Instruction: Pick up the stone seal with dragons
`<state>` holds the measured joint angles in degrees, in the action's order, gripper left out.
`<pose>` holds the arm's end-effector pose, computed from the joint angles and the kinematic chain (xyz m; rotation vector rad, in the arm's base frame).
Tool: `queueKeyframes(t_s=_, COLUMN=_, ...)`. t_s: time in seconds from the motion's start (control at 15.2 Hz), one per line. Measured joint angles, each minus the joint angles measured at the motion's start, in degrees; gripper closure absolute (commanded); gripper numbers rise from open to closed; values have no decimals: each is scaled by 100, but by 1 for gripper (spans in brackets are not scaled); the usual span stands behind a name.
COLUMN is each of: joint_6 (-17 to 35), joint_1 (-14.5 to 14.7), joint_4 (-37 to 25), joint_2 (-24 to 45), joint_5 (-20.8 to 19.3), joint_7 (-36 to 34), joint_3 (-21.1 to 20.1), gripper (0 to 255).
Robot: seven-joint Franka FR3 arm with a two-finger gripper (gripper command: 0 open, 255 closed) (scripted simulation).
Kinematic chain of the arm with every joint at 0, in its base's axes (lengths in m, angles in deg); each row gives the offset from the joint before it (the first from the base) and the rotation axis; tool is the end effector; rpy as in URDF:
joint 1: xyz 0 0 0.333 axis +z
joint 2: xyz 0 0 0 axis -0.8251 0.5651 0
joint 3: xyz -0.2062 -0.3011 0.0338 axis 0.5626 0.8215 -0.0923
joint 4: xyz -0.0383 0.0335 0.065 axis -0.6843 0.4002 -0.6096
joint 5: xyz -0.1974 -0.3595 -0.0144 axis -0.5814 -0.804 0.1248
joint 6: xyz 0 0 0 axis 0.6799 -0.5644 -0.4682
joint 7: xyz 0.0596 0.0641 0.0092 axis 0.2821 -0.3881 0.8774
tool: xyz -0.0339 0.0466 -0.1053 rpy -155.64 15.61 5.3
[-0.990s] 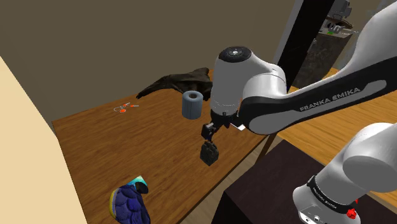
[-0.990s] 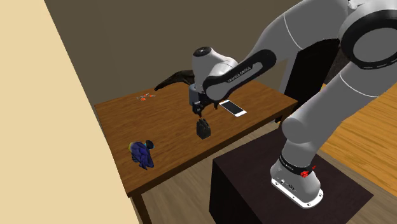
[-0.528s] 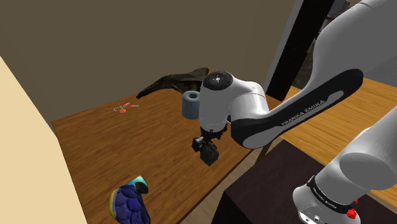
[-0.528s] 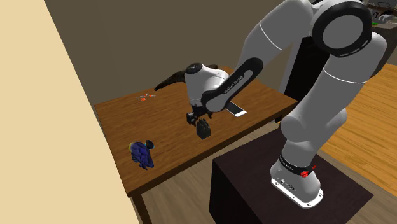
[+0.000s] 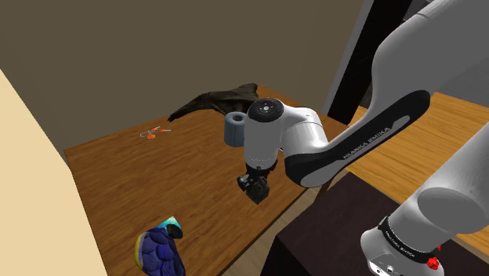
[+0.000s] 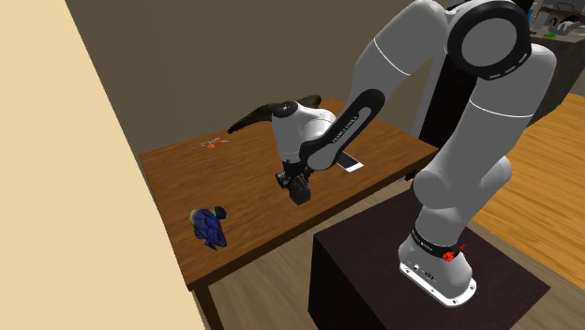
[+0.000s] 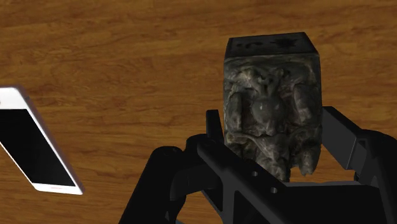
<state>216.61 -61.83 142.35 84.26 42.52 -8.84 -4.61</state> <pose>0.3761 0.2714 0.2972 2.9229 -0.0134 0.2139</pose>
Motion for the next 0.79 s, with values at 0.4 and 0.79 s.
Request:
queueKeyframes(t_s=0.4, joint_6=4, joint_1=-3, joint_4=-5, joint_2=9, joint_5=-14, joint_7=-8, joint_3=3, gripper=255)
queueKeyframes(t_s=0.79, joint_6=-150, joint_1=33, joint_4=-6, joint_2=-272, joint_5=373, joint_7=316, joint_3=2, gripper=255)
